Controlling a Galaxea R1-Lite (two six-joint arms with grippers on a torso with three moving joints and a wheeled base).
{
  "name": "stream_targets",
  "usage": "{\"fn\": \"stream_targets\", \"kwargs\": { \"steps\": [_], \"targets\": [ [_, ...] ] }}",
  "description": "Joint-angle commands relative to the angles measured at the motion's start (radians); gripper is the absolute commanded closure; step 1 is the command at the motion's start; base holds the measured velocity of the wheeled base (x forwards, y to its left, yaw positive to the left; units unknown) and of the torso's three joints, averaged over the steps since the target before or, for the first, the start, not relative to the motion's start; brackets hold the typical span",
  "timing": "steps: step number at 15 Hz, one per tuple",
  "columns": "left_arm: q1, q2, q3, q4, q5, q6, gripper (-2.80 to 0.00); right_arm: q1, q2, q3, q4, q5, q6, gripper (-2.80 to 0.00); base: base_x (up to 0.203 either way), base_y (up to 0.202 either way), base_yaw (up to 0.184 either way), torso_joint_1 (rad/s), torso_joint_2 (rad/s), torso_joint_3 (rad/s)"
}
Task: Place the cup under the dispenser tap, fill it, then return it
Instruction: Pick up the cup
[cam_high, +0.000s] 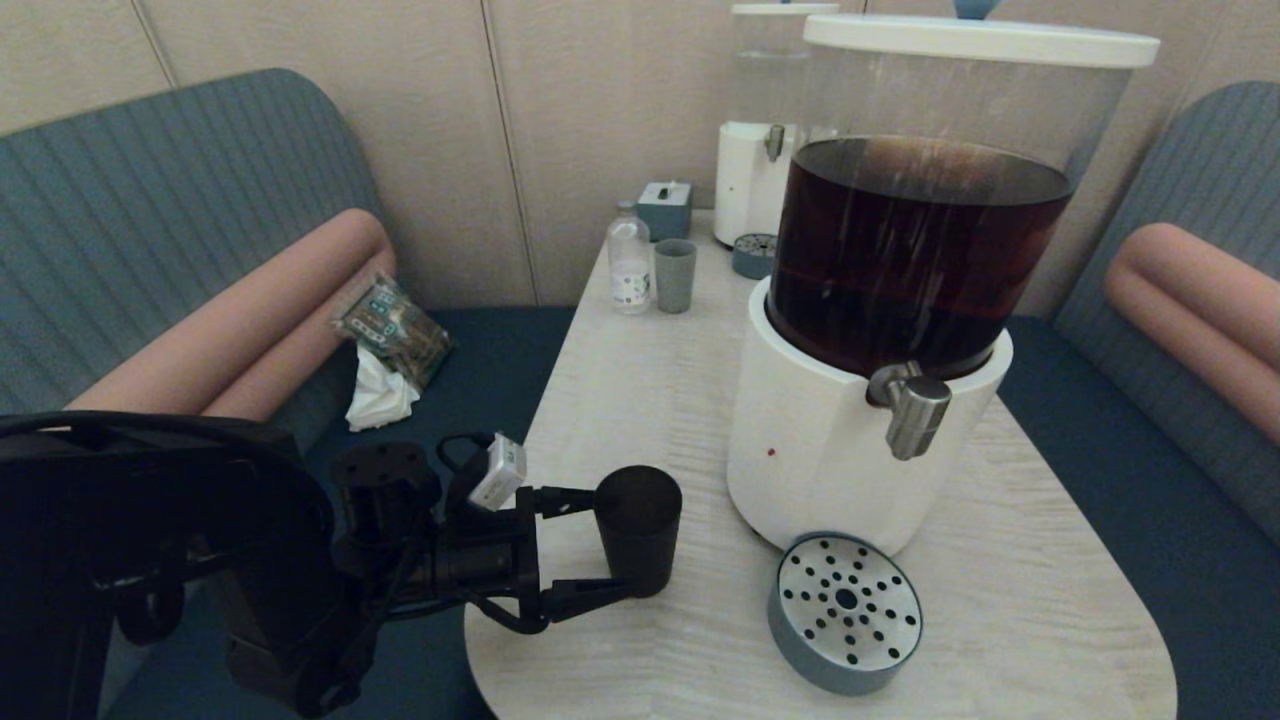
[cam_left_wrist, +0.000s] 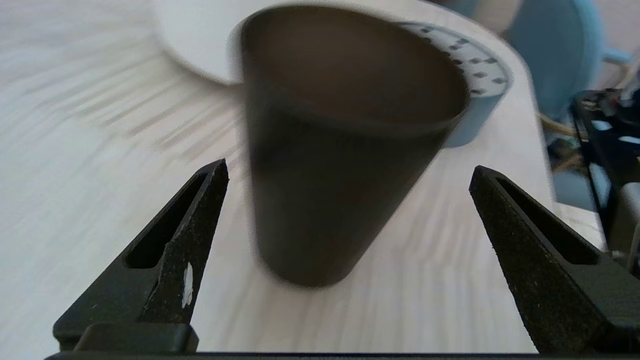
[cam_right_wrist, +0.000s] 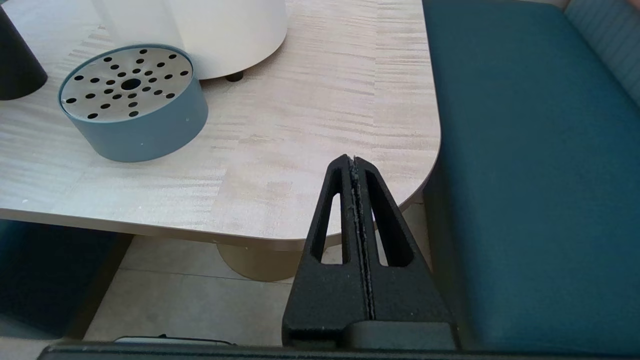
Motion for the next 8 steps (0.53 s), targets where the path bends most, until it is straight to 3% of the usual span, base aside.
{"fn": "stream_targets", "kwargs": {
  "steps": [1,8],
  "targets": [
    [-0.019,-0.01,-0.02,-0.008,-0.004,-0.01,-2.8,0.0,0.001,0.0,0.0,0.001,0.0,0.0,0.0,0.0,0.0,0.0,0.0,0.0],
    [-0.02,0.054,-0.101,-0.008,0.04,-0.022,-2.8,0.0,0.001,0.0,0.0,0.001,0.0,0.0,0.0,0.0,0.0,0.0,0.0,0.0]
  ]
}}
